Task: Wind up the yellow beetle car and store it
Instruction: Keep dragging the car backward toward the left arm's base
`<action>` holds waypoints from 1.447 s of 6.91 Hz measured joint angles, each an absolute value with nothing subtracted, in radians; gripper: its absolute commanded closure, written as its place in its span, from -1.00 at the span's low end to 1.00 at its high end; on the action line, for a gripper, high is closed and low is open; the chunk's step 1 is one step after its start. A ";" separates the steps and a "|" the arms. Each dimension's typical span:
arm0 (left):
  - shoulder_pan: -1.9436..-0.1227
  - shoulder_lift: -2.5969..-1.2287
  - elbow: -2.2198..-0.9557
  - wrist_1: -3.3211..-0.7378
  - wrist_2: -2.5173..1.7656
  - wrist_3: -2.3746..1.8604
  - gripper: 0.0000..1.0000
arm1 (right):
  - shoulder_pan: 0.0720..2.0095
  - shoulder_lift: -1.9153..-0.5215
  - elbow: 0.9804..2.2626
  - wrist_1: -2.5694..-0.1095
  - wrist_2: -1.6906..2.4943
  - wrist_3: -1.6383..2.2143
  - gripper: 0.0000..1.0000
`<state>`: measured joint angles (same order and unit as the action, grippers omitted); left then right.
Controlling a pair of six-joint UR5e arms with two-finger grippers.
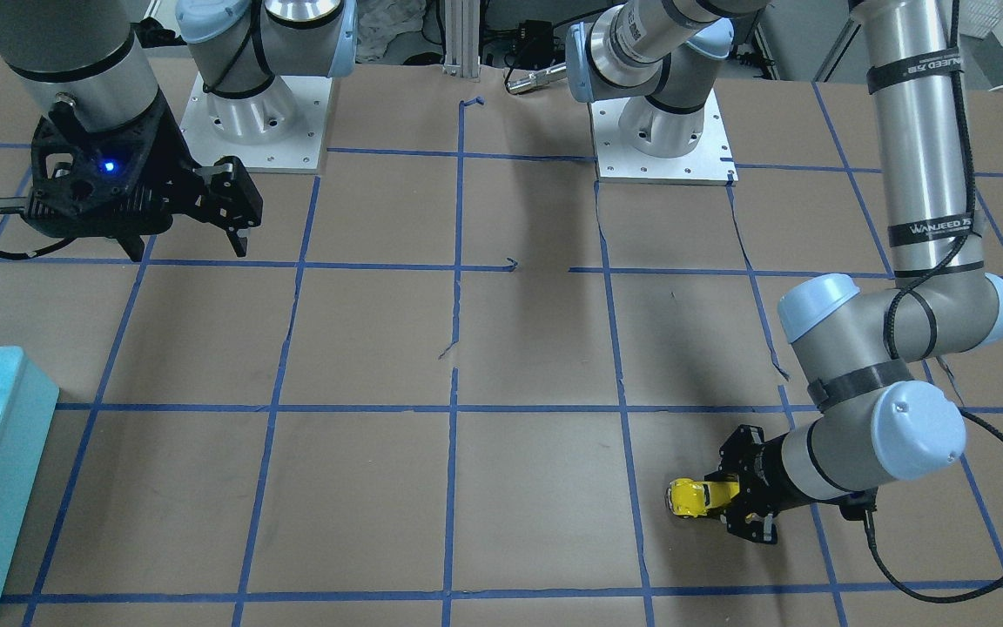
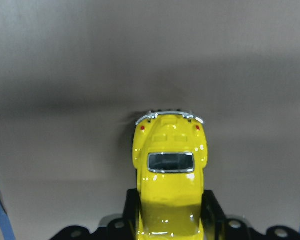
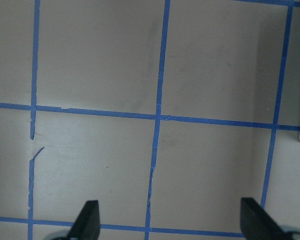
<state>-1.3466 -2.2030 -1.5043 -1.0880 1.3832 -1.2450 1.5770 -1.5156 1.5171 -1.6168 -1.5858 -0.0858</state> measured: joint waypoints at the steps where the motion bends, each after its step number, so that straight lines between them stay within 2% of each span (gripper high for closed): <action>1: -1.333 -2.204 -1.505 -1.091 1.383 -1.212 1.00 | 1.577 -1.516 1.517 -1.617 -1.585 -0.086 -1.00; 8: -1.217 -2.210 -1.504 -1.092 1.384 -1.065 1.00 | 1.577 -1.516 1.517 -1.616 -1.585 -0.086 -1.00; 9: -1.202 -2.214 -1.503 -1.091 1.384 -1.047 -0.32 | 1.577 -1.516 1.517 -1.617 -1.585 -0.086 -1.00; 10: -1.194 -2.214 -1.503 -1.091 1.385 -1.045 -0.40 | 1.577 -1.516 1.517 -1.617 -1.585 -0.086 -1.00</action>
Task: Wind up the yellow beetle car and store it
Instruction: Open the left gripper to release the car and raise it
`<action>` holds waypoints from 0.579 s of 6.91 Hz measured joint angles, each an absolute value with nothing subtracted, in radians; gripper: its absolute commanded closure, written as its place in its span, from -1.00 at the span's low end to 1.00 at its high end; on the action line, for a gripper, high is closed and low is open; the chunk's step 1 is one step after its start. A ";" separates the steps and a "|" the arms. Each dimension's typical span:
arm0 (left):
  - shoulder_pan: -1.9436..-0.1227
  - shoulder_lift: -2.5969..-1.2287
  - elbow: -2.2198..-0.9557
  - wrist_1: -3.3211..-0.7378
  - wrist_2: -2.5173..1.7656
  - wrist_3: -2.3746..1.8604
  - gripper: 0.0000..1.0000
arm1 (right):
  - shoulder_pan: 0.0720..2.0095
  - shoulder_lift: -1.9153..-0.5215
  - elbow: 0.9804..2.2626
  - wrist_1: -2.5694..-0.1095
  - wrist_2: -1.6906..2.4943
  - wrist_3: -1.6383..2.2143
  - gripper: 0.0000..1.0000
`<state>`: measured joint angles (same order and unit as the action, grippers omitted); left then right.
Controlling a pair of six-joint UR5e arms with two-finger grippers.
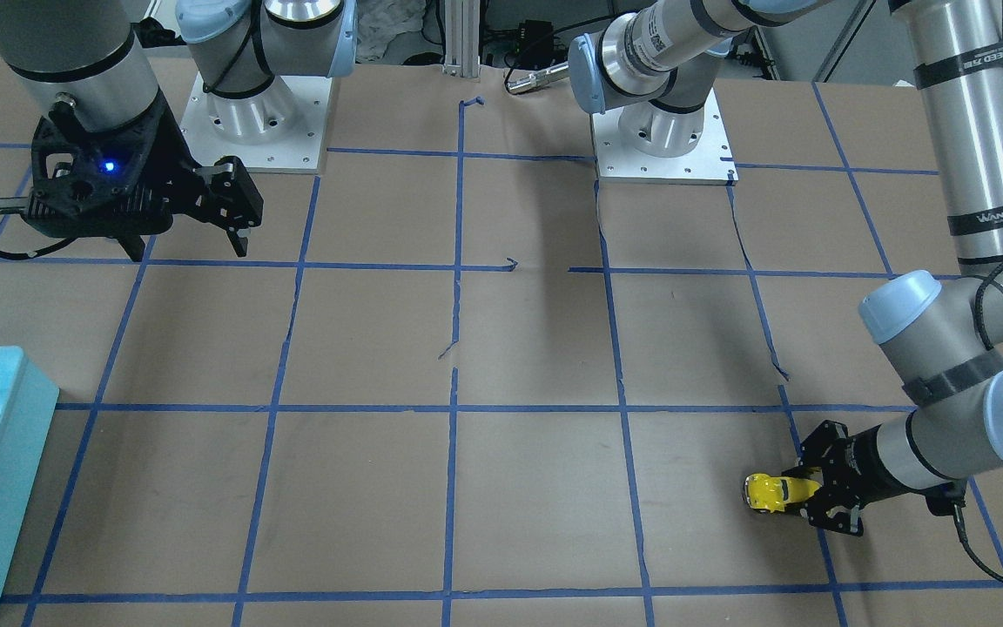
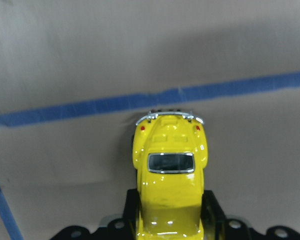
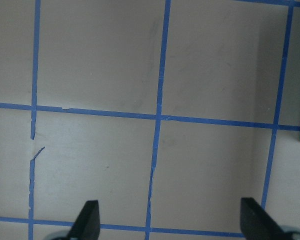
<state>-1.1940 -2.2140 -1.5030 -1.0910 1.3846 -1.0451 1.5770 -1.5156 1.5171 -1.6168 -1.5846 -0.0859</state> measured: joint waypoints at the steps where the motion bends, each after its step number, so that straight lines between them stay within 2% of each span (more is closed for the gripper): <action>1: -1.194 -2.210 -1.504 -1.091 1.382 -1.076 -0.46 | 1.577 -1.516 1.517 -1.617 -1.585 -0.086 -1.00; 4: -1.211 -2.168 -1.501 -1.091 1.379 -1.127 -0.43 | 1.577 -1.516 1.517 -1.616 -1.586 -0.086 -1.00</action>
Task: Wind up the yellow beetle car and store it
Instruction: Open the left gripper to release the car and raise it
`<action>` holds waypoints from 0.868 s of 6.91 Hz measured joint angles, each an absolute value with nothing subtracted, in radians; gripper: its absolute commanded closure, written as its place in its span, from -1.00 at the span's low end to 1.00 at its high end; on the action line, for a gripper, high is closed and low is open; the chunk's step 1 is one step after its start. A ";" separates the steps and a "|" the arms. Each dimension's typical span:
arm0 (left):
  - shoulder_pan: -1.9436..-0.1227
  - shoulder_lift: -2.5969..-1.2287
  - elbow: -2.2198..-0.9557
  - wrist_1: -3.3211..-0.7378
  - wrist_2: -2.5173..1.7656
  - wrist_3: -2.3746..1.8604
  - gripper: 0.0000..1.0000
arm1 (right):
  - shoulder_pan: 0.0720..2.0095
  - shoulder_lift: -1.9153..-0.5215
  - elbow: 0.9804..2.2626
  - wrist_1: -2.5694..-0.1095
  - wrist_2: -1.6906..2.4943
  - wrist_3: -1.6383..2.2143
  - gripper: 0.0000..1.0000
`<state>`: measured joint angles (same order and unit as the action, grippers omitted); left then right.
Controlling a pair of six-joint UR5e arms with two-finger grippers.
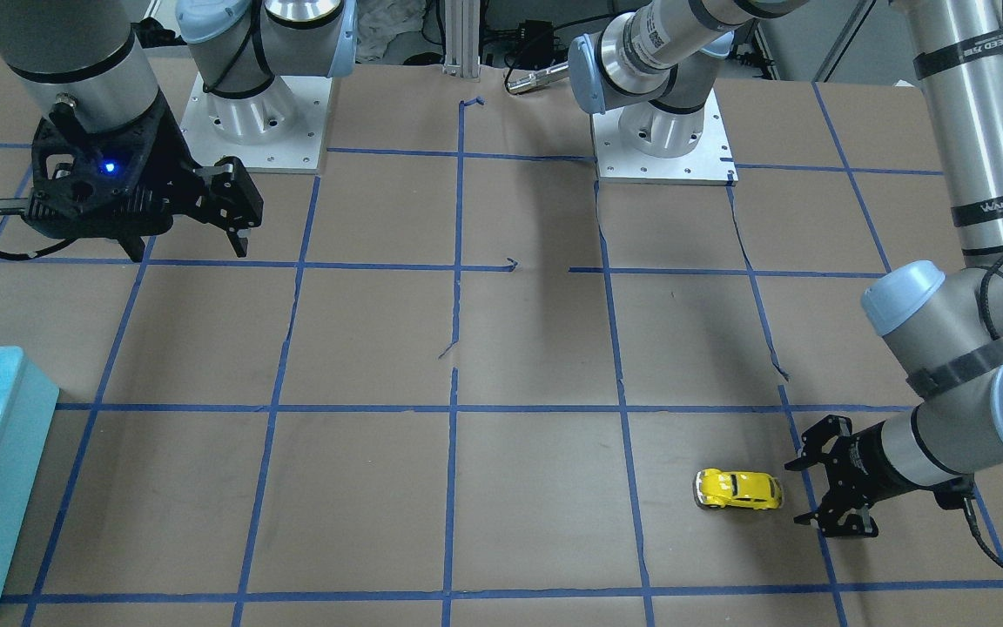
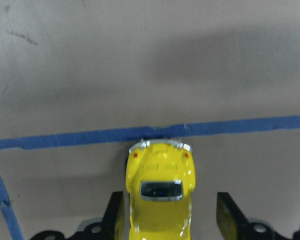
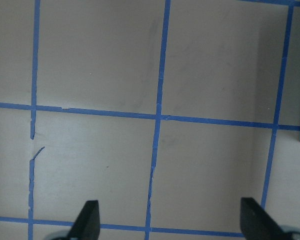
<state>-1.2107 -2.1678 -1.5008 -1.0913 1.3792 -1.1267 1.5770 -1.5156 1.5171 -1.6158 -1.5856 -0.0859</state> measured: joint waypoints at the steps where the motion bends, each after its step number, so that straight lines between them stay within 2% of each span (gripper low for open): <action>1: -1.222 -2.142 -1.499 -1.096 1.382 -1.121 -0.45 | 1.577 -1.516 1.517 -1.615 -1.586 -0.086 -1.00; 2: -1.241 -2.105 -1.494 -1.116 1.402 -1.087 -0.55 | 1.577 -1.516 1.517 -1.615 -1.586 -0.086 -1.00; 3: -1.264 -2.062 -1.487 -1.148 1.441 -1.004 -0.88 | 1.577 -1.516 1.517 -1.615 -1.586 -0.086 -1.00; 4: -1.291 -2.016 -1.479 -1.172 1.486 -0.855 -1.00 | 1.577 -1.516 1.517 -1.615 -1.586 -0.086 -1.00; 6: -1.370 -1.928 -1.451 -1.252 1.593 -0.553 -1.00 | 1.577 -1.516 1.517 -1.615 -1.586 -0.086 -1.00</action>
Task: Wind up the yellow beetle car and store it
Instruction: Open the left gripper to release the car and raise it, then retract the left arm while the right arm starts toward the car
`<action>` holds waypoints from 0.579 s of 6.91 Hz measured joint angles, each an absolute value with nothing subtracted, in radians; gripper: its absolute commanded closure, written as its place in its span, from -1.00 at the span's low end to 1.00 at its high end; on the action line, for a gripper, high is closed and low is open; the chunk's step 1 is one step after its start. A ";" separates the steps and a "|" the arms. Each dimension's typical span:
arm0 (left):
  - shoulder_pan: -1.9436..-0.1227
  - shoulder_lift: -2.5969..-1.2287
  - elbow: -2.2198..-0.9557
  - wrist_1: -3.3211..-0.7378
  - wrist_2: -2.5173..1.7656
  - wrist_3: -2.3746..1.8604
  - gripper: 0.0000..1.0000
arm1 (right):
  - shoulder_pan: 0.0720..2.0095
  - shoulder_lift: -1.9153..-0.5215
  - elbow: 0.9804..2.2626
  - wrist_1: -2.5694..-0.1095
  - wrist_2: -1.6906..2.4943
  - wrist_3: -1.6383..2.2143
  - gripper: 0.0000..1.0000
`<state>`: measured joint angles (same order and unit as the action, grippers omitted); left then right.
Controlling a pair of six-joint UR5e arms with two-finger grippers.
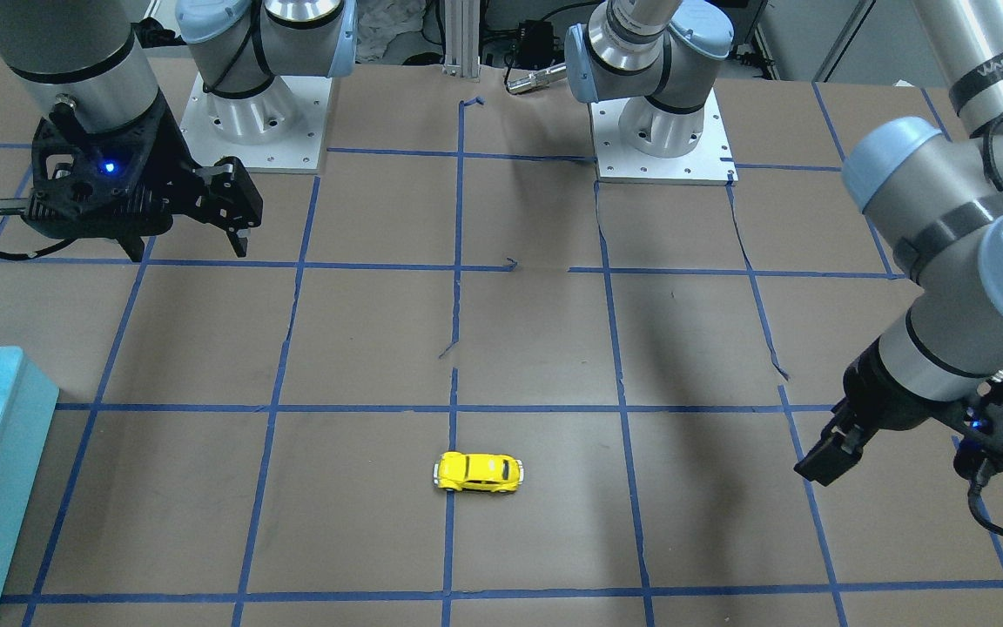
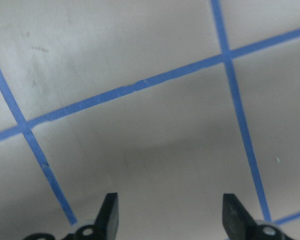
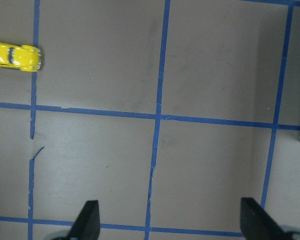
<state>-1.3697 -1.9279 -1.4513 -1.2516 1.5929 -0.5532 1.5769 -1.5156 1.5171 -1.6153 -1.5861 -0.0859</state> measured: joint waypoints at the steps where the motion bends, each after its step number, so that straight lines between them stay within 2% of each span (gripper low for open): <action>1: -1.404 -1.885 -1.433 -1.306 1.617 -0.433 -1.00 | 1.577 -1.516 1.517 -1.615 -1.586 -0.086 -1.00; 4: -1.438 -1.762 -1.413 -1.482 1.633 -0.108 -1.00 | 1.577 -1.516 1.517 -1.616 -1.586 -0.086 -1.00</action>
